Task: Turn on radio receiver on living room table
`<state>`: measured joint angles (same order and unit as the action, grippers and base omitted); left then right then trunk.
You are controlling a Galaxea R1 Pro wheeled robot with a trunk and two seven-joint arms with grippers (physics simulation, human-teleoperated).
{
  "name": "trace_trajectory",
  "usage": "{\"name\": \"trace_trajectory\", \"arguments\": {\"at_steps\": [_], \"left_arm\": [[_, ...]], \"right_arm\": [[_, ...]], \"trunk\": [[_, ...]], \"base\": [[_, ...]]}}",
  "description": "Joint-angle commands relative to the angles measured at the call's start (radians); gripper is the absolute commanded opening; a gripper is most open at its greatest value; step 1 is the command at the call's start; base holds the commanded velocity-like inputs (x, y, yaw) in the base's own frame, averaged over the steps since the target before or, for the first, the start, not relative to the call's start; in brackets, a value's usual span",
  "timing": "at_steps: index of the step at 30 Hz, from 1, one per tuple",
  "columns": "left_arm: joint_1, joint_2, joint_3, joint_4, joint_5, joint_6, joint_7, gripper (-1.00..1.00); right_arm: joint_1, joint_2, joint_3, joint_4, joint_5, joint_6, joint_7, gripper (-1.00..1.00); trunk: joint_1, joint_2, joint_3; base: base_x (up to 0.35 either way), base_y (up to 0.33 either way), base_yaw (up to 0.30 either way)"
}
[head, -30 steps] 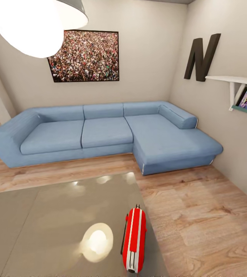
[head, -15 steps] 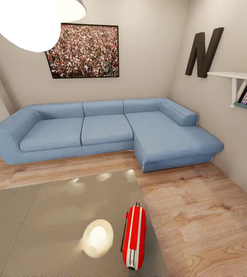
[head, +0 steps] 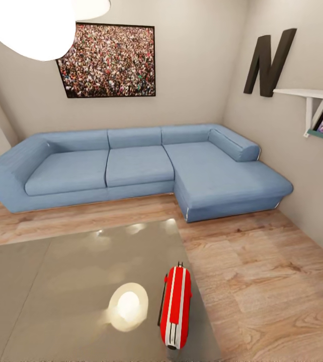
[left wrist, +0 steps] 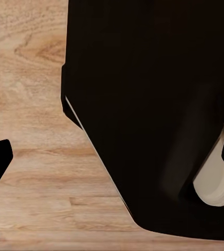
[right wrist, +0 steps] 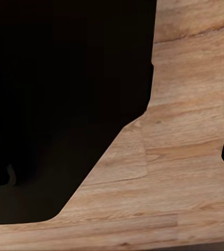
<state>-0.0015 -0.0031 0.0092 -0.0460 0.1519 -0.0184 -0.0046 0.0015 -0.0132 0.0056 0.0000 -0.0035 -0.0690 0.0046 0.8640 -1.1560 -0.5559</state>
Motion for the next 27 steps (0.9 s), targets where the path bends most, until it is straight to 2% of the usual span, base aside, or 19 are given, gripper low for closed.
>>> {"name": "trace_trajectory", "arguments": {"at_steps": [1,24,27], "left_arm": [[0.0,0.0,0.0,0.0,0.0,0.0,0.0,1.0],[0.0,0.0,0.001,-0.001,0.0,0.0,-0.001,1.0],[0.0,0.011,-0.001,-0.003,-0.003,0.0,0.001,1.0]], "right_arm": [[0.0,0.0,0.0,0.0,-0.001,0.0,0.0,1.0],[0.0,-0.001,-0.004,0.0,-0.006,0.003,0.0,1.0],[0.0,-0.002,-0.004,0.0,-0.007,0.006,0.001,1.0]], "trunk": [[0.0,0.0,0.0],[0.0,0.0,-0.001],[0.0,0.0,-0.001]], "base": [[0.0,0.0,0.0],[0.0,0.0,0.0],[0.0,0.0,0.0]]}}
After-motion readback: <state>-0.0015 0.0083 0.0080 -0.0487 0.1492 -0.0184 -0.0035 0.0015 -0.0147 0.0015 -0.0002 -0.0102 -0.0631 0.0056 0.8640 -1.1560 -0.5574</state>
